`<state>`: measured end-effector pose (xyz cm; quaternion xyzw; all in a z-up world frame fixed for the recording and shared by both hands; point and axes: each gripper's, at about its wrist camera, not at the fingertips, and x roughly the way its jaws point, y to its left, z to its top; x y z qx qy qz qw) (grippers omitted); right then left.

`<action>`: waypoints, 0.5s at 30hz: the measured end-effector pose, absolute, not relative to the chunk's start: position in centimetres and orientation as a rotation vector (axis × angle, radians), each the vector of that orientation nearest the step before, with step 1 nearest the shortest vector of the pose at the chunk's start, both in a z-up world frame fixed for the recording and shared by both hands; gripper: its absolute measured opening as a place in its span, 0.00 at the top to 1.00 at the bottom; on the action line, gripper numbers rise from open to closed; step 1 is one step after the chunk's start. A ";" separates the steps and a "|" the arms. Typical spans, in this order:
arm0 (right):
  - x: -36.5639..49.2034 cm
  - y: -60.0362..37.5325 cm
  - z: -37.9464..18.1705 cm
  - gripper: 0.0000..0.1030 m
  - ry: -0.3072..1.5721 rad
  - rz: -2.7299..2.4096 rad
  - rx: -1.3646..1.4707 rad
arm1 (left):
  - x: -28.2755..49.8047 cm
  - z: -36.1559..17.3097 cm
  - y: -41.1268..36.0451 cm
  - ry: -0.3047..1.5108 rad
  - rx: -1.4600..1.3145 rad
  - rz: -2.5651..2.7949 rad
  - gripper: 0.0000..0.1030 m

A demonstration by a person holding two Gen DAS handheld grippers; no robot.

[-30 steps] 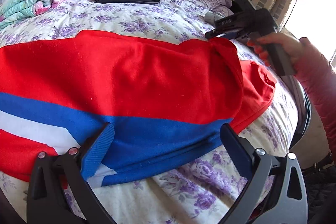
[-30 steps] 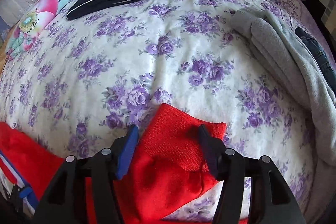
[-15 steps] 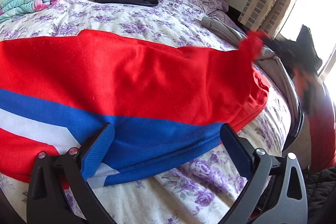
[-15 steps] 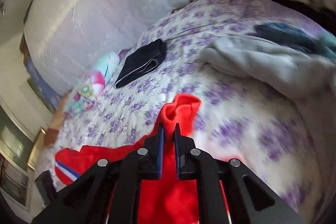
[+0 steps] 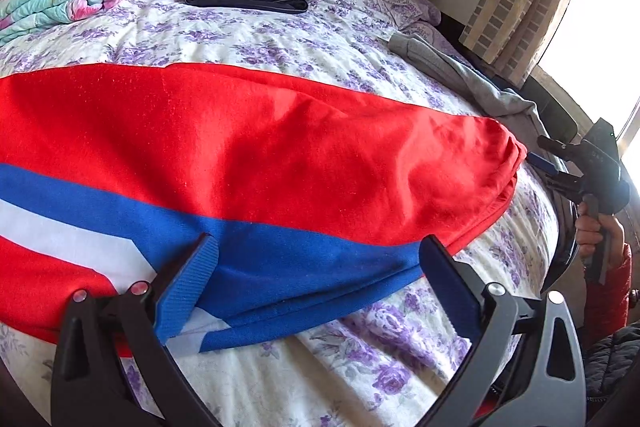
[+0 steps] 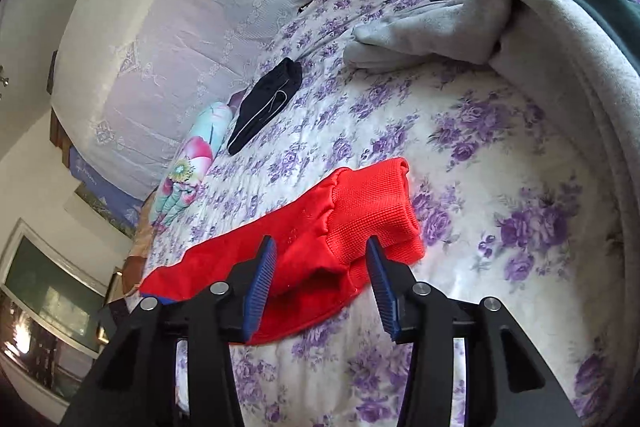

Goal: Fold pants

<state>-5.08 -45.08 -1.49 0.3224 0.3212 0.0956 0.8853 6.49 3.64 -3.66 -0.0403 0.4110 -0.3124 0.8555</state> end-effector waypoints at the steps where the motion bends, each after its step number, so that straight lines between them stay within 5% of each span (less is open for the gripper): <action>1: -5.1 -44.5 -1.2 0.53 0.649 0.196 0.645 | 6.5 -3.7 3.7 0.864 -0.085 -0.657 0.05; 7: -6.1 -38.2 2.5 0.51 0.526 0.221 0.292 | 6.5 -3.7 3.7 0.864 -0.087 -0.659 0.05; 15: -4.4 -33.3 -4.2 0.47 0.841 0.267 0.005 | 6.2 -3.7 4.1 0.859 -0.100 -0.677 0.05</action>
